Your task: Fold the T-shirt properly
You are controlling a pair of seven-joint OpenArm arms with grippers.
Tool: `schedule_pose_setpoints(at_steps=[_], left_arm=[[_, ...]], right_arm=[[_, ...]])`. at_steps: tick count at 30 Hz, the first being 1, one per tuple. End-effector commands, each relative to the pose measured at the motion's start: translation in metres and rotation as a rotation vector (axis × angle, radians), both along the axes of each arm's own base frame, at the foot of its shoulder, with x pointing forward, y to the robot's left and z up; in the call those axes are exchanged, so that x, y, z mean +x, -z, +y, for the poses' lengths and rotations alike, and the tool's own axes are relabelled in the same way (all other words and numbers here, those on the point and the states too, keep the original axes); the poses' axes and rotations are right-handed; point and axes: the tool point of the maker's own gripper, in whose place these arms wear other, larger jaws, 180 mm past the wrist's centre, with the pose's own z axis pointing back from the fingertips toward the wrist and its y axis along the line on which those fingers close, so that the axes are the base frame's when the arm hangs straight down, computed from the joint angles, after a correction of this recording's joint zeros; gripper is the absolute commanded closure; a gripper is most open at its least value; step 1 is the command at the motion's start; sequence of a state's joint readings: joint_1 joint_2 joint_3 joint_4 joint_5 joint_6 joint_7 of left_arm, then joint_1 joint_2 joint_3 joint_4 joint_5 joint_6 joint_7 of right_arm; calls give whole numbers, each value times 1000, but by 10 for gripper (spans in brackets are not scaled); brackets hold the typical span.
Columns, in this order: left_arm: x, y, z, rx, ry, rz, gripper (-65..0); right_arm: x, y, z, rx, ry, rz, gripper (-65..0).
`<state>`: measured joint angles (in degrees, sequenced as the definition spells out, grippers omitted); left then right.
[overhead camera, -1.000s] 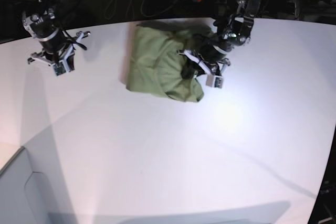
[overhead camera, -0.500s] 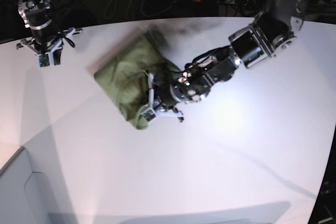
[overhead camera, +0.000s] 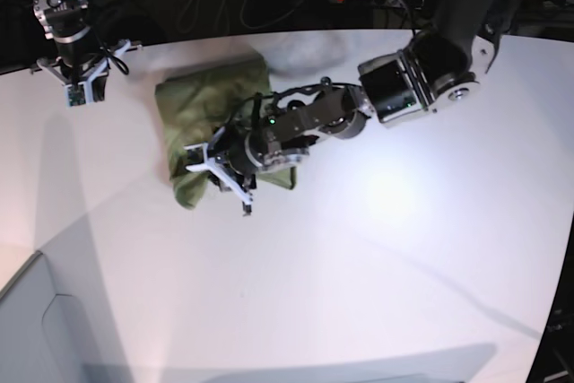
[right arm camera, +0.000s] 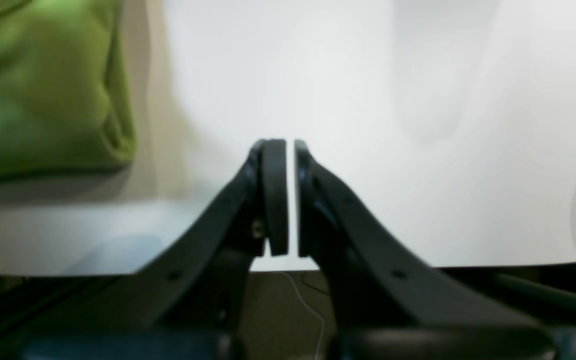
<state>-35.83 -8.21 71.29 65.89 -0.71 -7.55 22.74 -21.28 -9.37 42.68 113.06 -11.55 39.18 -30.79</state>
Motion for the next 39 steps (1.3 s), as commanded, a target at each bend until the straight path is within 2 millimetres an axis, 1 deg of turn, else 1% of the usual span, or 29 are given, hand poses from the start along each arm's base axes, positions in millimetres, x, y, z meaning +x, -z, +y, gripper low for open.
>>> schedule_pose_setpoints(at_steps=[1, 3, 5, 8, 10, 11, 13, 14, 15, 16, 18, 19, 21, 24, 26, 28, 30, 33, 37, 38, 39], left_arm=[[6, -9, 1, -5, -8, -7, -285], [15, -26, 1, -52, -41, -44, -370], [26, -46, 4, -99, -80, -90, -414], [40, -82, 8, -180, -134, -169, -434], [45, -105, 15, -237, -175, -213, -434], [50, -116, 23, -256, -199, -241, -434], [54, -130, 43, -281, -249, -280, -434], [54, -140, 52, -301, -271, -300, -434], [55, -149, 67, -315, -300, -324, -434], [55, -153, 86, -321, -342, -335, -434], [54, -154, 126, -320, -435, -347, -434], [53, -153, 146, -317, -488, -350, -434], [49, -142, 188, -297, -602, -339, -434], [39, -125, 252, -263, -788, -320, -434], [31, -117, 283, -239, -874, -312, -434], [20, -109, 307, -220, -943, -299, -434], [10, -103, 328, -200, -1001, -292, -434], [0, -99, 346, -177, -1050, -288, -434], [-11, -97, 367, -152, -1101, -290, -434], [-14, -98, 373, -146, -1116, -295, -434], [-17, -99, 378, -141, -1127, -300, -434]], right_arm=[[6, -10, 3, -2, -25, -43, -1], [6, -10, 3, -1, -27, -44, -1], [6, -11, 3, -1, -27, -45, -1], [8, -11, 5, 1, -31, -49, -1], [11, -10, 14, 13, -57, -50, -1], [14, -13, 18, 13, -71, -59, -1], [16, -18, 28, 12, -105, -71, -1], [20, -22, 38, 19, -136, -84, -1], [25, -27, 50, 24, -169, -102, -1], [29, -31, 59, 30, -195, -115, -1], [35, -34, 71, 46, -229, -131, -1], [36, -31, 76, 57, -239, -126, -1], [39, -25, 87, 86, -264, -120, -1], [40, -9, 103, 138, -295, -89, -1], [36, 7, 108, 174, -295, -52, -1], [30, 21, 109, 199, -288, -14, -1], [24, 30, 109, 212, -282, 14, -1], [11, 36, 110, 220, -279, 44, -1], [8, 36, 110, 219, -278, 48, -1], [10, 32, 109, 211, -279, 37, -1], [13, 24, 107, 194, -282, 15, -1]])
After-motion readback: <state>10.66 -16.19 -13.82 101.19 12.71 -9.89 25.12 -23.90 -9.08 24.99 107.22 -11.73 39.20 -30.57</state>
